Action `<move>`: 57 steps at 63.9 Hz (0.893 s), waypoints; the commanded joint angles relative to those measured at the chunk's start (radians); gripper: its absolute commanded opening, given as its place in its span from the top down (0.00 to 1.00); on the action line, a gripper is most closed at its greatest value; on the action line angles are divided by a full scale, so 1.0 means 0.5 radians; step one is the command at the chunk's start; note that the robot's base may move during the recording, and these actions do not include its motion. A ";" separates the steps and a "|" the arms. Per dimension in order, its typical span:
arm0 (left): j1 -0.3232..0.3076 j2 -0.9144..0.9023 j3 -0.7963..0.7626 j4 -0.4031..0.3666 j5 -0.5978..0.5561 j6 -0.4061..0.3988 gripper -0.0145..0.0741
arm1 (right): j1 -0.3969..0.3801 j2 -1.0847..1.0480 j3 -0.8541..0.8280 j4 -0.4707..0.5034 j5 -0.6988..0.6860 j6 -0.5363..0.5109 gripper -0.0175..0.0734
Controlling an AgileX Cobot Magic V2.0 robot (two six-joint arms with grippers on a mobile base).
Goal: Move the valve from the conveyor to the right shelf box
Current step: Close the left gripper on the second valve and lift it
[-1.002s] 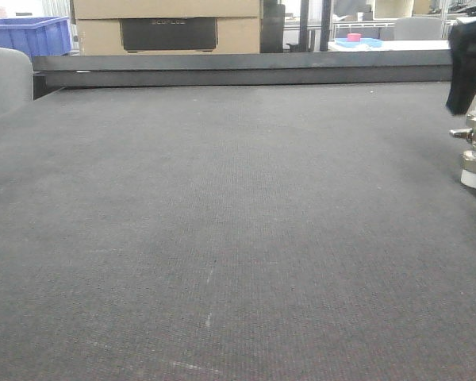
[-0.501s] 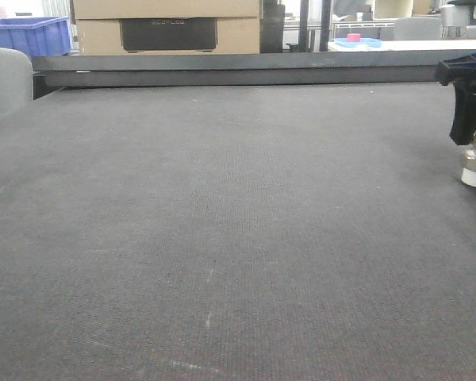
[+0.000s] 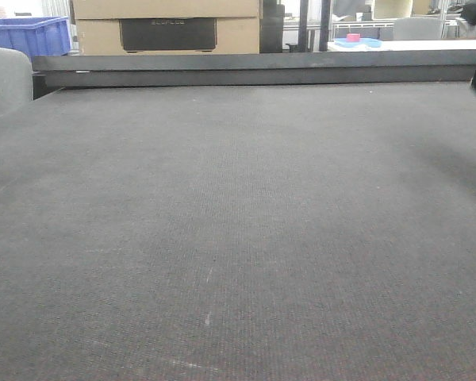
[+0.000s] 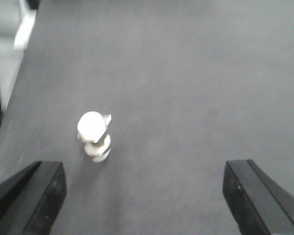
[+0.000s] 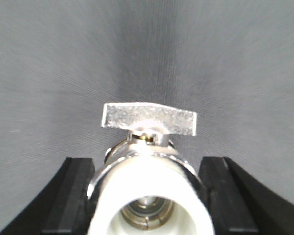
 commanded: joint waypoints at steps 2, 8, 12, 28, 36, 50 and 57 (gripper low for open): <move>0.132 0.298 -0.261 -0.002 0.231 0.028 0.22 | -0.004 -0.275 0.160 0.056 -0.127 -0.006 0.98; 0.222 0.548 -0.488 -0.006 0.411 0.135 0.22 | -0.004 -0.479 0.346 0.111 -0.192 -0.006 0.98; 0.256 0.700 -0.621 -0.006 0.503 0.213 0.22 | -0.004 -0.601 0.436 0.110 -0.219 -0.006 0.98; 0.293 1.270 -1.042 -0.006 0.685 0.385 0.22 | 0.001 -1.028 0.750 0.124 -0.288 -0.006 0.98; 0.293 1.502 -1.163 -0.006 0.676 0.410 0.22 | 0.001 -1.164 0.820 0.124 -0.283 -0.006 0.98; 0.293 1.778 -1.237 -0.006 0.592 0.423 0.22 | 0.001 -1.271 0.844 0.124 -0.245 -0.006 0.98; 0.293 1.870 -1.237 -0.006 0.529 0.423 0.22 | 0.001 -1.275 0.844 0.124 -0.226 -0.006 0.98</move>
